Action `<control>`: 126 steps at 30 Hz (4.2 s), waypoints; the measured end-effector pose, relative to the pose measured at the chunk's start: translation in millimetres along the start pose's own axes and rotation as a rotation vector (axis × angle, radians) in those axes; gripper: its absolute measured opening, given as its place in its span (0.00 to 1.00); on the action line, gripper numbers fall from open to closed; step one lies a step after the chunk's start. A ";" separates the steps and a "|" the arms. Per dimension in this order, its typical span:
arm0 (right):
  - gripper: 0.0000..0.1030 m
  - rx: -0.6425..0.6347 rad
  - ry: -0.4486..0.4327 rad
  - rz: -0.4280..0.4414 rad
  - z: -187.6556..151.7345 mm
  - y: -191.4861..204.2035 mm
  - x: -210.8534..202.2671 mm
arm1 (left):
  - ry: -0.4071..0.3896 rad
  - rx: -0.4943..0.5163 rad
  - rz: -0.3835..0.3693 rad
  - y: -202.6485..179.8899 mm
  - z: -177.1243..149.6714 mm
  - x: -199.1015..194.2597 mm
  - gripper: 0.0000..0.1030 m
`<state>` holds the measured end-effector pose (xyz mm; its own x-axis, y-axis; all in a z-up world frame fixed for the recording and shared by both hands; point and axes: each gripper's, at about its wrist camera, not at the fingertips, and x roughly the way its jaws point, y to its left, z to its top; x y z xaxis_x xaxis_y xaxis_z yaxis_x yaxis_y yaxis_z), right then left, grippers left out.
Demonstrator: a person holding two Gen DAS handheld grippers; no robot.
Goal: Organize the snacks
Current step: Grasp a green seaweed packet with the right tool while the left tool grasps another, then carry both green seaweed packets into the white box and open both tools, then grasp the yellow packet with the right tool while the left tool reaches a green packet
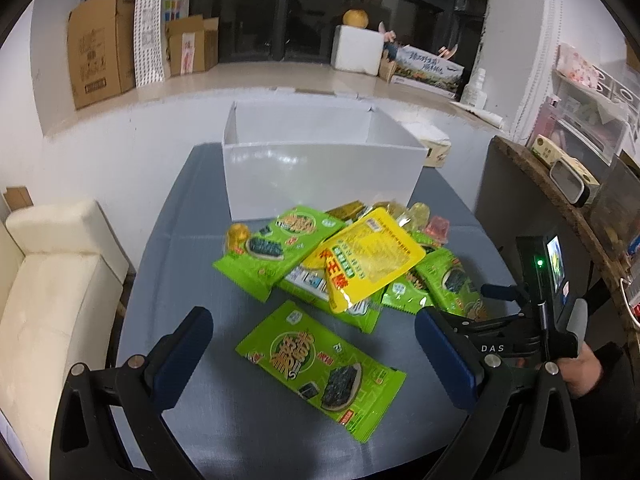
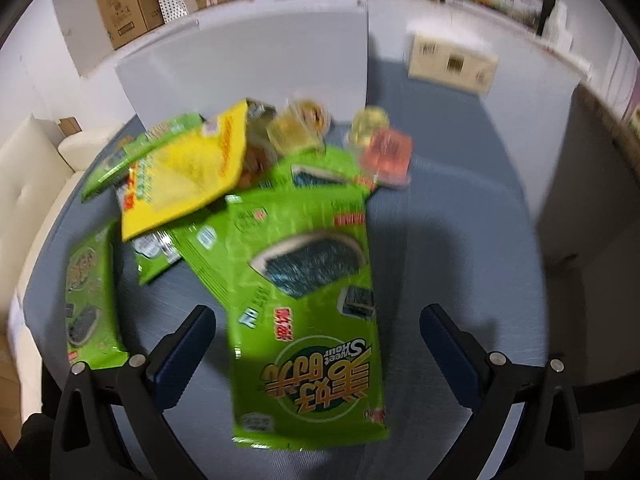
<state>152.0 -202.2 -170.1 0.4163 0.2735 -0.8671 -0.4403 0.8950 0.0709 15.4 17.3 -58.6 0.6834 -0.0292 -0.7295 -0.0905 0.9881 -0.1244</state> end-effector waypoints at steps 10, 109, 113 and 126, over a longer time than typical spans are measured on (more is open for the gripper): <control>0.69 0.041 -0.033 0.041 -15.9 -15.5 -16.8 | 0.055 -0.021 -0.004 1.4 -5.7 14.8 1.00; 1.00 0.136 -0.314 0.321 45.0 27.1 -65.2 | -0.120 -0.063 -0.109 57.1 40.3 29.2 1.00; 1.00 0.236 -0.268 0.387 34.8 25.5 -44.2 | -0.115 -0.062 -0.094 54.3 27.2 26.7 1.00; 0.87 0.446 -0.168 0.606 53.2 32.3 33.7 | -0.078 -0.096 -0.073 73.1 16.5 33.5 1.00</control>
<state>194.2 -145.3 -170.8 0.3353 0.7793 -0.5294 -0.2824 0.6192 0.7327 43.6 91.1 -81.1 0.7444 -0.0846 -0.6623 -0.1049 0.9648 -0.2411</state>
